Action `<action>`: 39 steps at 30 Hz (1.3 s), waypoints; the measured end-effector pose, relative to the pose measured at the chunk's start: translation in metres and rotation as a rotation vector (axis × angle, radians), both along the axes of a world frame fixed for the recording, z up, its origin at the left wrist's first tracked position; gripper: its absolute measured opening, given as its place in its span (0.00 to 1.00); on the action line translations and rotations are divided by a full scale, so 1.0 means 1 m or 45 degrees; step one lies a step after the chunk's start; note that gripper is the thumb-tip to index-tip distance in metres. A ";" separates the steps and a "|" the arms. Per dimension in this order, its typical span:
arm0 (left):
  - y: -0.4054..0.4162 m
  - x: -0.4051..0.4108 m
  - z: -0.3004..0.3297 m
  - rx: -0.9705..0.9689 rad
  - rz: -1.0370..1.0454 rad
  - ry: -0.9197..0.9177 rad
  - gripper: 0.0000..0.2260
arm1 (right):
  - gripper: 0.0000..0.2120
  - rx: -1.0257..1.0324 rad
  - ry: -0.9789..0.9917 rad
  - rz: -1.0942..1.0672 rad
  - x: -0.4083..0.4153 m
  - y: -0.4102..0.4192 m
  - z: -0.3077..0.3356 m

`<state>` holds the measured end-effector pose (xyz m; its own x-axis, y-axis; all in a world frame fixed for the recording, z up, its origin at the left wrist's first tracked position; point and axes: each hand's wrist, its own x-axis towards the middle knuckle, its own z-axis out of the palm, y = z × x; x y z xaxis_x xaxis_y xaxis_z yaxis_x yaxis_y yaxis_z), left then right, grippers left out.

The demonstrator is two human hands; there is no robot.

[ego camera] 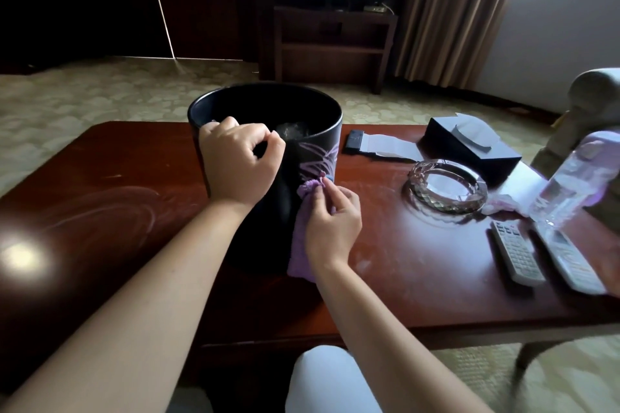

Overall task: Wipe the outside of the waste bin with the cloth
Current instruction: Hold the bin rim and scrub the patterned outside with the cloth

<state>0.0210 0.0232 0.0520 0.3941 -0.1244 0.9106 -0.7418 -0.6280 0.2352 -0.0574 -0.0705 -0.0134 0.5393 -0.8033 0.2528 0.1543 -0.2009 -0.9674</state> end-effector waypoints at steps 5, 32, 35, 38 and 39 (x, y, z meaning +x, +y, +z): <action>0.000 -0.001 0.001 0.014 -0.012 -0.012 0.14 | 0.10 0.026 -0.014 -0.041 0.001 0.002 0.006; 0.001 -0.003 0.004 0.022 0.005 0.003 0.15 | 0.12 -0.282 -0.185 -0.117 0.004 0.016 0.017; 0.001 -0.003 0.003 0.026 0.003 0.008 0.15 | 0.13 -0.423 -0.218 -0.074 0.000 0.022 0.013; 0.002 -0.003 0.003 0.039 -0.005 0.022 0.15 | 0.12 -0.280 -0.224 -0.148 0.005 0.020 0.016; 0.002 -0.003 0.003 0.043 -0.008 0.022 0.16 | 0.13 -0.282 -0.230 -0.158 0.005 0.022 0.018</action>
